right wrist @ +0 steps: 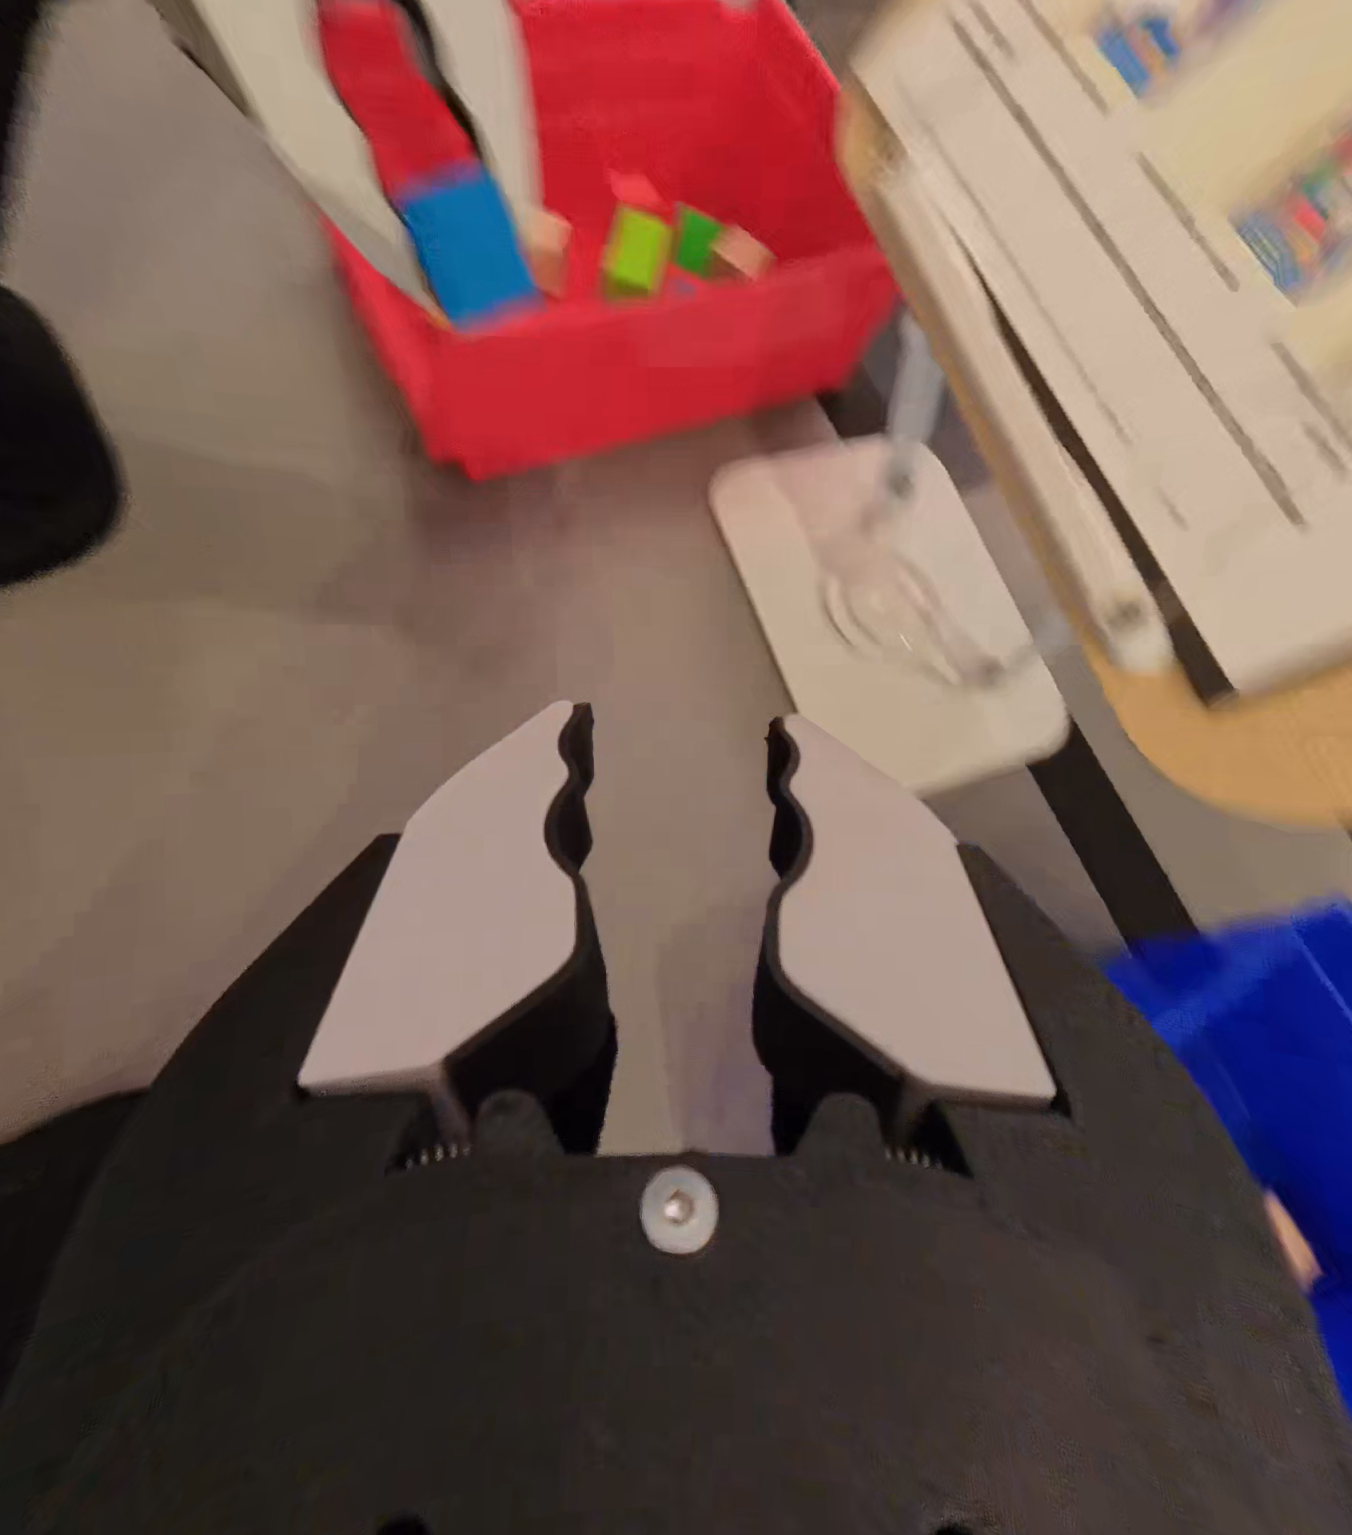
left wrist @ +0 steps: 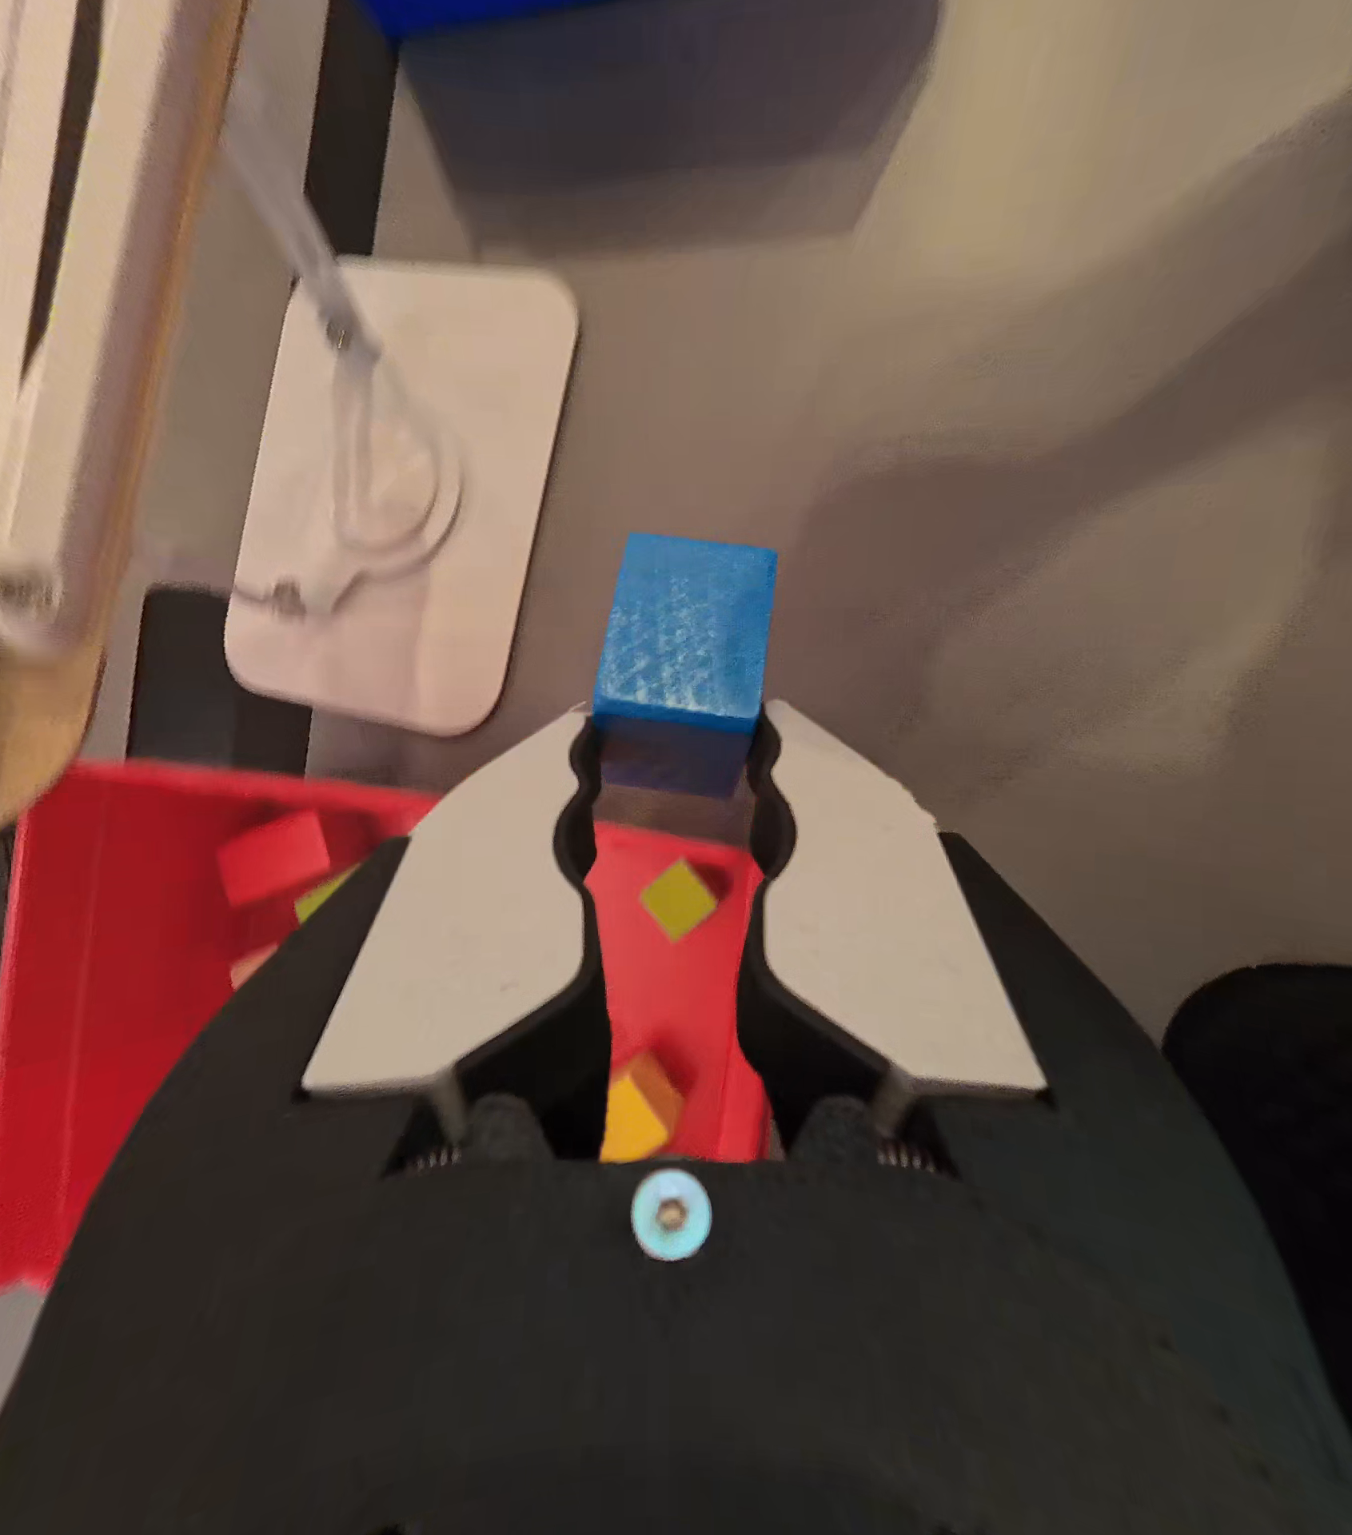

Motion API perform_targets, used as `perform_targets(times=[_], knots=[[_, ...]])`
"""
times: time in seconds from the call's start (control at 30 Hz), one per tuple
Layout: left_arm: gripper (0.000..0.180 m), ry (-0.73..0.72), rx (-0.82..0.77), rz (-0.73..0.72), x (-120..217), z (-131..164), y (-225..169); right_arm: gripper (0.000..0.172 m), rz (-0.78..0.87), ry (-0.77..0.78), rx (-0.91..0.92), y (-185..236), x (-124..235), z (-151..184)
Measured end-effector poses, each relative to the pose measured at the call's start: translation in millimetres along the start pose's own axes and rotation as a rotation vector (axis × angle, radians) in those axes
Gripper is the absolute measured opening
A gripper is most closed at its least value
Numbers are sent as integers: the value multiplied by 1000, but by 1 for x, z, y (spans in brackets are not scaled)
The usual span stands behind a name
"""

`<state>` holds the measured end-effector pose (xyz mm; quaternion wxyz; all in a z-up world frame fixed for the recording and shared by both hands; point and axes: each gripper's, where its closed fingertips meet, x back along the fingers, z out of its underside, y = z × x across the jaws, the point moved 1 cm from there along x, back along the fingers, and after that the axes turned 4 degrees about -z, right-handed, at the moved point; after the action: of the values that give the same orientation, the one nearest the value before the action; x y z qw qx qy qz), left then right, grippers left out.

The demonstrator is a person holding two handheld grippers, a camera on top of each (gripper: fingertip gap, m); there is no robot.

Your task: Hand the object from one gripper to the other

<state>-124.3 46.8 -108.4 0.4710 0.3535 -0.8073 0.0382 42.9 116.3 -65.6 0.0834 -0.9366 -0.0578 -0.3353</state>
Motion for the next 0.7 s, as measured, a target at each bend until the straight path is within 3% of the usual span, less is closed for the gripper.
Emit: perform_targets(times=[0.1, 0.3, 0.57, 0.7], knots=[[34, -45, -66, 43, -13, -29, -16, 39, -89, -32, 78, 33, -37, -32], [34, -76, -113, 82, -22, -48, -31, 38, -160, 9, 131, 49, -76, -40], [34, -71, -130, 71, -22, -52, -34, 31, -143, 46, 152, 49, -86, -39], [40, -117, -105, 55, -17, -61, -31, 31, -129, 7, 123, 45, -71, -39]])
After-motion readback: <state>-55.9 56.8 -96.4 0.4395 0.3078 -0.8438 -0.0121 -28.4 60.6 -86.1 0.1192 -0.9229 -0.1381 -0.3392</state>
